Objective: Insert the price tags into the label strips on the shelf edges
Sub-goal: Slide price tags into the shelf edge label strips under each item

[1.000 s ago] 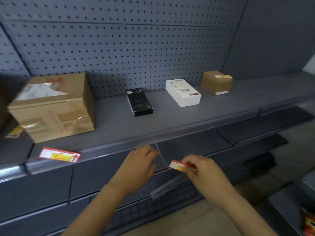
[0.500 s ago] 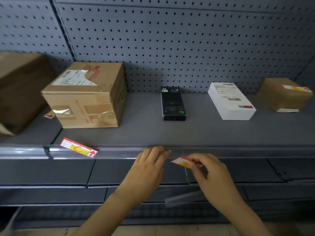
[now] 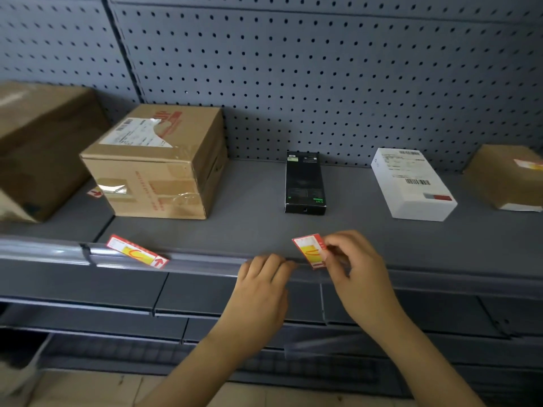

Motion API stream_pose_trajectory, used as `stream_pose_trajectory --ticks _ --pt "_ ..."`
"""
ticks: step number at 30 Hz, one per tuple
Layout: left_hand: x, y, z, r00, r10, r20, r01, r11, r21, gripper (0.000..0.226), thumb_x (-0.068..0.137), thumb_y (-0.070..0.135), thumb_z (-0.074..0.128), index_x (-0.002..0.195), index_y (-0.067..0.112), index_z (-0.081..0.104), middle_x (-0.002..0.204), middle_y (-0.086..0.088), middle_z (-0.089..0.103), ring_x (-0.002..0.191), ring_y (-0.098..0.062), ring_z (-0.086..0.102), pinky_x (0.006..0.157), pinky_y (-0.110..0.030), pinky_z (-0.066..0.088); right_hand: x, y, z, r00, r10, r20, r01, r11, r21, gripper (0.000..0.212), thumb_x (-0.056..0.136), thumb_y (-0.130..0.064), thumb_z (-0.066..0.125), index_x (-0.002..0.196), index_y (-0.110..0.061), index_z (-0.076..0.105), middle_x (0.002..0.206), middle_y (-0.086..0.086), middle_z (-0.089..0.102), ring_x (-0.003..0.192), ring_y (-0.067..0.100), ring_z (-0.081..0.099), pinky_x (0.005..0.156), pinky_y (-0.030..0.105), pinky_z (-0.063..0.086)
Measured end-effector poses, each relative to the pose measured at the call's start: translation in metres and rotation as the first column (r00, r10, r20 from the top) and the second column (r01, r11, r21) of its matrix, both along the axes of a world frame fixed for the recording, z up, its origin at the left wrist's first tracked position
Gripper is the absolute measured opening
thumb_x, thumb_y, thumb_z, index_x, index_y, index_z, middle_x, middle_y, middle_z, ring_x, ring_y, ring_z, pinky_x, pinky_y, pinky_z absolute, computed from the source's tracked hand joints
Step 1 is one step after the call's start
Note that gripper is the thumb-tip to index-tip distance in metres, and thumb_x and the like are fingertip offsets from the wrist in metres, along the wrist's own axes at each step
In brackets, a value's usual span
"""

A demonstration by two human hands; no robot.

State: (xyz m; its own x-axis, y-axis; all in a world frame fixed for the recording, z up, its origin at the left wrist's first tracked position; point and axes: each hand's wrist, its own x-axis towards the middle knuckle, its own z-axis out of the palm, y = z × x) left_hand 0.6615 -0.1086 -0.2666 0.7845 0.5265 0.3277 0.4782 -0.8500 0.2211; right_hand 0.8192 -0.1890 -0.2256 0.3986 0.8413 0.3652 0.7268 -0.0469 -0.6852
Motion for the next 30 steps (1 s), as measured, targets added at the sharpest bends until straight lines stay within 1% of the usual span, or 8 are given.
stream_pose_trajectory --ticks 7,12,15,18,21,26,28,30 --pt "-0.007 -0.005 -0.001 0.999 -0.041 0.029 0.039 0.997 0.065 0.049 0.069 0.013 0.068 0.115 0.022 0.054 0.112 0.001 0.06 0.103 -0.02 0.046 0.082 -0.035 0.052 0.004 0.007 -0.002 0.971 0.092 0.223 -0.071 0.992 -0.099 0.022 0.089 -0.014 0.06 0.11 -0.019 0.062 0.1 -0.001 0.064 0.092 0.013 0.058 0.072 0.029 0.055" --pt "-0.006 -0.009 -0.001 1.0 -0.012 0.01 0.011 0.99 0.142 0.061 0.066 0.014 0.071 0.123 0.022 0.049 0.114 -0.001 0.055 0.102 -0.022 0.046 0.079 -0.035 0.053 0.002 0.012 0.004 0.924 0.184 0.334 -0.143 0.979 -0.143 0.013 0.087 -0.016 0.063 0.099 -0.021 0.064 0.092 -0.003 0.066 0.084 0.013 0.058 0.066 0.025 0.05" --pt "-0.003 -0.007 -0.006 1.0 0.007 0.02 -0.012 0.975 0.223 0.054 0.067 0.017 0.05 0.121 0.022 0.05 0.11 0.0 0.058 0.097 -0.021 0.046 0.073 -0.032 0.054 0.002 0.016 0.005 0.893 0.223 0.392 -0.168 0.971 -0.17 0.011 0.087 -0.017 0.062 0.095 -0.022 0.065 0.09 -0.005 0.066 0.083 0.014 0.059 0.065 0.025 0.048" --pt "-0.001 0.001 -0.01 0.998 -0.007 0.061 -0.005 0.983 0.182 0.053 0.061 0.022 0.04 0.113 0.025 0.052 0.101 0.0 0.067 0.09 -0.02 0.047 0.063 -0.03 0.054 0.002 0.018 0.005 0.893 0.247 0.376 -0.194 0.966 -0.173 0.014 0.091 -0.022 0.054 0.101 -0.022 0.064 0.096 -0.003 0.065 0.09 0.016 0.057 0.071 0.025 0.044" --pt "0.003 0.01 -0.003 0.997 -0.039 0.059 0.028 0.984 0.178 0.046 0.058 0.03 0.042 0.103 0.031 0.053 0.096 0.006 0.062 0.082 -0.016 0.05 0.058 -0.024 0.052 0.006 0.014 0.01 0.903 0.263 0.341 -0.199 0.957 -0.21 0.02 0.095 -0.025 0.047 0.111 -0.022 0.059 0.108 -0.001 0.062 0.099 0.018 0.052 0.081 0.032 0.047" --pt "0.014 0.023 0.019 0.992 -0.049 0.116 0.022 0.975 0.223 0.024 0.064 0.033 0.045 0.078 0.03 0.064 0.078 0.004 0.067 0.076 -0.012 0.049 0.067 -0.027 0.036 0.026 -0.006 0.026 0.921 0.214 0.326 -0.135 0.959 -0.248 0.028 0.096 -0.027 0.046 0.123 -0.025 0.052 0.122 -0.003 0.056 0.112 0.014 0.046 0.094 0.032 0.042" --pt "0.019 0.025 0.032 0.997 -0.03 0.076 0.015 0.982 0.19 0.028 0.067 0.038 0.043 0.073 0.032 0.07 0.072 0.007 0.069 0.068 -0.011 0.06 0.061 -0.019 0.043 0.039 -0.017 0.033 0.924 0.182 0.337 -0.095 0.961 -0.26 0.029 0.096 -0.028 0.046 0.125 -0.026 0.051 0.125 -0.004 0.054 0.114 0.013 0.045 0.097 0.031 0.041" --pt "0.029 0.026 0.043 0.998 -0.013 0.054 0.006 0.99 0.144 0.029 0.068 0.041 0.042 0.072 0.033 0.07 0.07 0.01 0.069 0.057 -0.013 0.066 0.05 -0.023 0.052 0.051 -0.028 0.039 0.923 0.148 0.354 -0.049 0.961 -0.273 0.029 0.096 -0.028 0.046 0.125 -0.026 0.051 0.126 -0.005 0.054 0.114 0.013 0.045 0.097 0.03 0.039"
